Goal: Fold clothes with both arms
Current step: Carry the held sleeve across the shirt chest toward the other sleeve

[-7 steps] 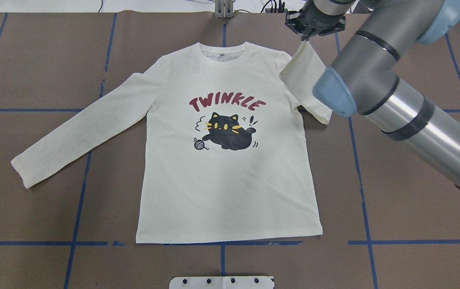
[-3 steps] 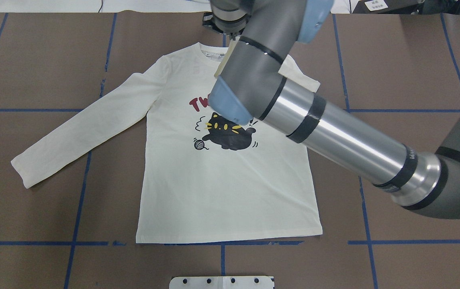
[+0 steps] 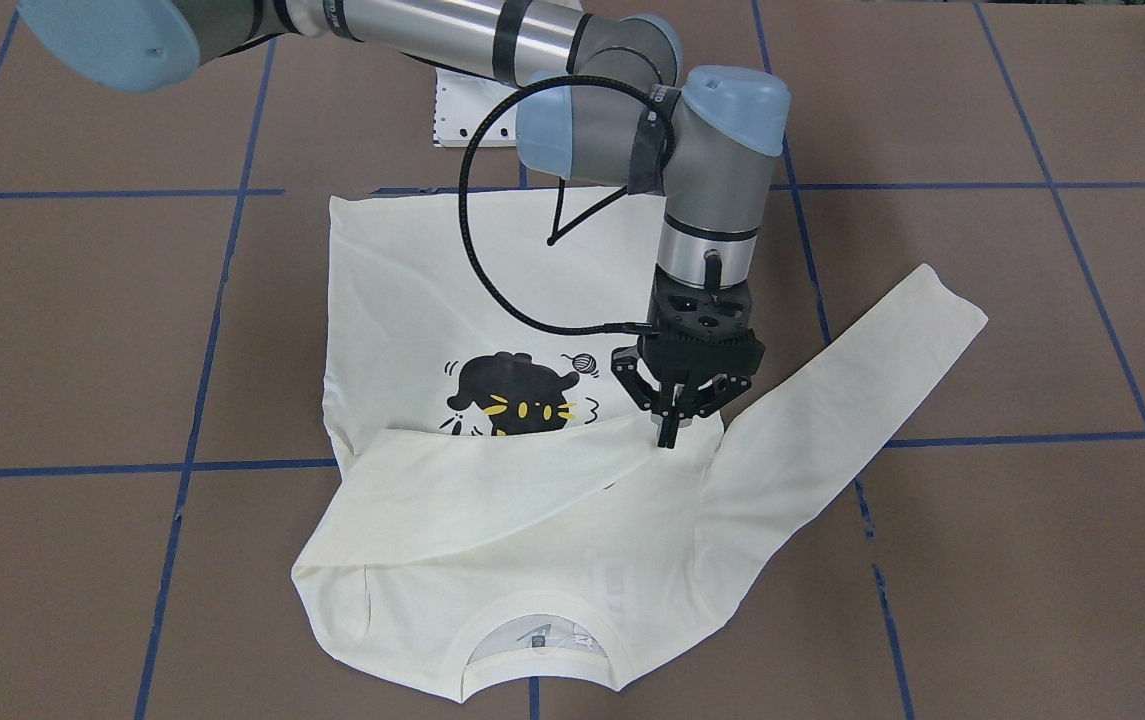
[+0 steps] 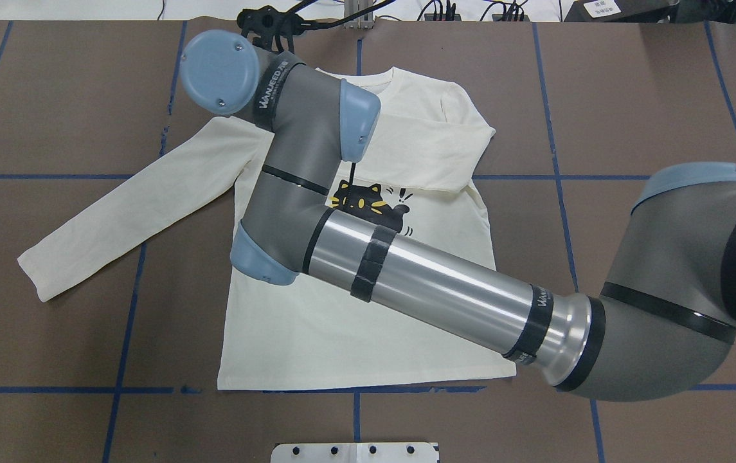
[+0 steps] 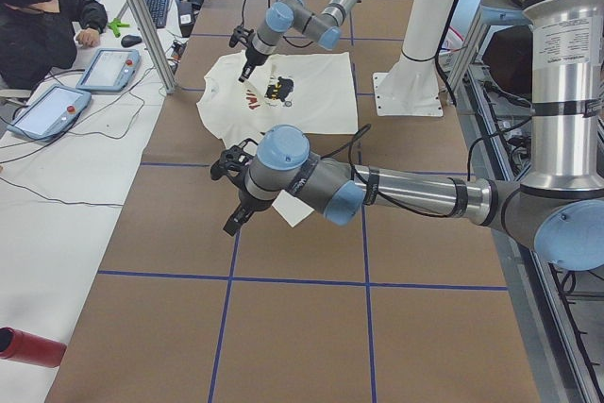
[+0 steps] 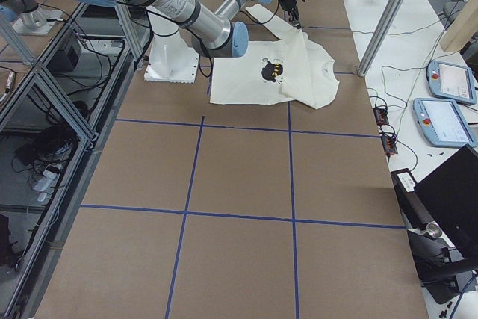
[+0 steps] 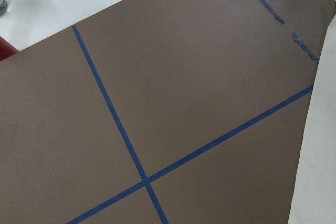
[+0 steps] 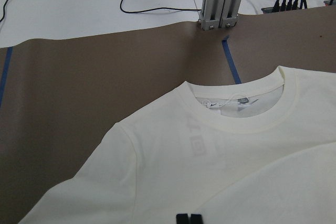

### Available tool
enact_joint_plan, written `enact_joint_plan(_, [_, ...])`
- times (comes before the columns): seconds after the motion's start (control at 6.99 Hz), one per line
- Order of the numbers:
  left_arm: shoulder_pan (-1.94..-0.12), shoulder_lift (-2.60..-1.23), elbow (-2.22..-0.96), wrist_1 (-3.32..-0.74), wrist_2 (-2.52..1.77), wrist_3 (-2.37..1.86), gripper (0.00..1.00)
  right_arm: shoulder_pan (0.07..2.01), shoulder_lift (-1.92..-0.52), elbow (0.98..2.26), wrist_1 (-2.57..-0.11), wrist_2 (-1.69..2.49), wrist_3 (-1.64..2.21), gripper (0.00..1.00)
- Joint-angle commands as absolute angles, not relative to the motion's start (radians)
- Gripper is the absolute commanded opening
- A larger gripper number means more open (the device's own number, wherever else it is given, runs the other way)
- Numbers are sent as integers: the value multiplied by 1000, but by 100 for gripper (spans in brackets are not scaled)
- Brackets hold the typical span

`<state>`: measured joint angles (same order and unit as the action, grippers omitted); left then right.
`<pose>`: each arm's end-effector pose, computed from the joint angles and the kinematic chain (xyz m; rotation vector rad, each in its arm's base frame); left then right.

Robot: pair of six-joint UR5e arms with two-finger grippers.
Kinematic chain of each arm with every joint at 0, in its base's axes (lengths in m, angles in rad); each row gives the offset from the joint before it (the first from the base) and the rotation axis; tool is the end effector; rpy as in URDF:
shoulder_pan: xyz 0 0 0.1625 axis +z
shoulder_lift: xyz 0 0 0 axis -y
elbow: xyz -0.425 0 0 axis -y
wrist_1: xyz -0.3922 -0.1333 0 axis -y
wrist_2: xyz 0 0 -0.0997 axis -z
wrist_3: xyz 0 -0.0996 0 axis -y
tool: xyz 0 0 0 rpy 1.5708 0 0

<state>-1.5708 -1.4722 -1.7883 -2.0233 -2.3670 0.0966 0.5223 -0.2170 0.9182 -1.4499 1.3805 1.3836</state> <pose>-0.0621 -0.4691 0.5436 0.5786 0.7486 0.3166 -0.6644 -0.5580 -0.0055 0.4560 -0.7109 0.3933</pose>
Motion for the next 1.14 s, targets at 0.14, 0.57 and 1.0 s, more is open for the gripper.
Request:
enact_joint_plan(0.14, [-1571,-1471,-1787,-2023,-2367,95,100,511,-157,870,-1447,1403,1411,100])
enact_joint_plan(0.57, [-1569,-1515,-1781,-2025,-2365,94,100,607,-133,891,-1482,1614,1361,100])
enact_joint_plan(1.0, [-1502,-1560,-1756,-2226,-2368,-62,100,797,-254,1137,-1719,1880,1115,100])
